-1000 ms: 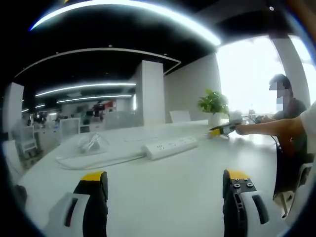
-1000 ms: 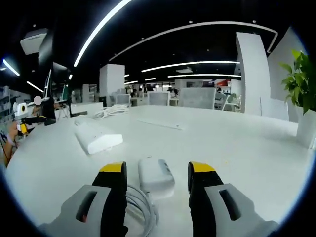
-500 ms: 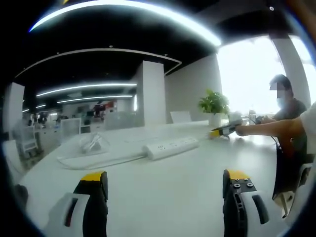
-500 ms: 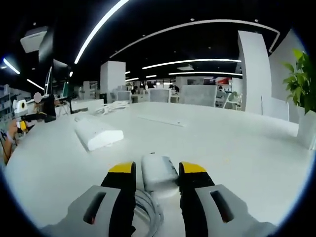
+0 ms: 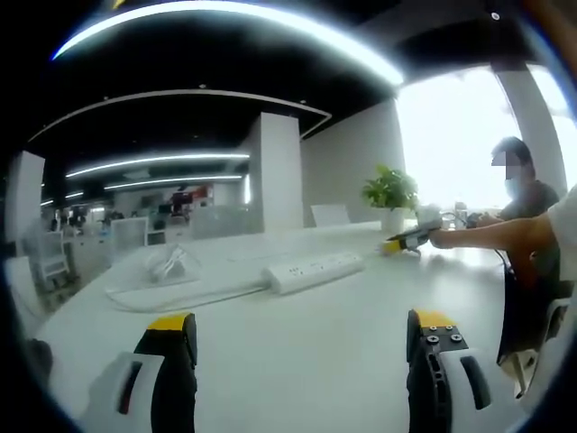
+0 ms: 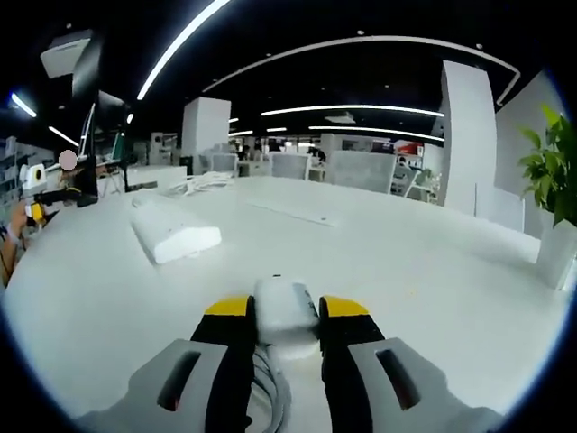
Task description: Straighten the power strip on the desk, plug the charger into it
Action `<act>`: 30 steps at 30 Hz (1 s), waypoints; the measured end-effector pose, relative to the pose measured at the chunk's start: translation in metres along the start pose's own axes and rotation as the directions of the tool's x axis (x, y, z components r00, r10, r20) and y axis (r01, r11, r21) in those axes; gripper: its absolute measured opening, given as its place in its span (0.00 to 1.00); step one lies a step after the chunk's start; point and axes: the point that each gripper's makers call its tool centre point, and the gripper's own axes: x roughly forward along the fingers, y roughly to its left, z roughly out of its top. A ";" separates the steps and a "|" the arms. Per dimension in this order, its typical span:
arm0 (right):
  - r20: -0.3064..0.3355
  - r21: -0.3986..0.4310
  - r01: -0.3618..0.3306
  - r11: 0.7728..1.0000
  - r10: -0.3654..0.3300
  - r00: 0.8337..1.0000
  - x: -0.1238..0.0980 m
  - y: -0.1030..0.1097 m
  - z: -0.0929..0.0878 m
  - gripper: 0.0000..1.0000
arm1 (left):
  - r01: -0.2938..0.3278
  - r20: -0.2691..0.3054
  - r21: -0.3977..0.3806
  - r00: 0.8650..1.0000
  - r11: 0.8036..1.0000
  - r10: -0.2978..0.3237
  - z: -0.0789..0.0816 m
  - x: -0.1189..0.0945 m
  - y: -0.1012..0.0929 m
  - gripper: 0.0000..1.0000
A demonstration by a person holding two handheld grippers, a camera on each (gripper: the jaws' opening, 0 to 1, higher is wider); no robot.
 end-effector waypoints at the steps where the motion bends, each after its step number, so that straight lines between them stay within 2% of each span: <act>1: -0.003 -0.004 0.002 1.000 -0.002 1.000 0.000 0.001 0.000 0.26 | 0.000 0.001 0.000 1.000 1.000 0.000 0.000 0.000 0.000 0.99; 7: -0.036 -0.042 0.032 0.999 -0.034 0.999 0.002 0.001 0.001 0.25 | 0.006 0.003 -0.001 1.000 1.000 -0.006 0.001 0.001 -0.002 0.99; 14: -0.064 -0.029 0.056 0.998 -0.058 0.996 0.002 -0.004 0.000 0.24 | 0.013 -0.002 -0.002 1.000 1.000 -0.013 -0.001 0.002 -0.002 0.99; 21: -0.132 -0.040 0.040 0.998 -0.045 0.990 -0.002 -0.001 0.000 0.24 | 0.013 -0.001 -0.005 1.000 1.000 -0.013 -0.002 0.002 -0.001 0.99; 25: -0.187 -0.087 0.023 0.996 -0.039 0.982 -0.002 0.001 0.001 0.24 | 0.020 -0.001 -0.006 1.000 1.000 -0.020 -0.003 0.003 -0.003 0.99; 27: -0.195 -0.127 0.018 0.992 -0.043 0.980 -0.002 0.003 0.005 0.24 | 0.022 -0.004 -0.007 1.000 1.000 -0.022 -0.004 0.004 -0.003 0.99; 30: -0.211 -0.137 0.009 0.990 -0.038 0.977 -0.002 0.006 0.010 0.24 | 0.024 -0.012 -0.009 1.000 1.000 -0.024 -0.007 0.005 -0.004 0.99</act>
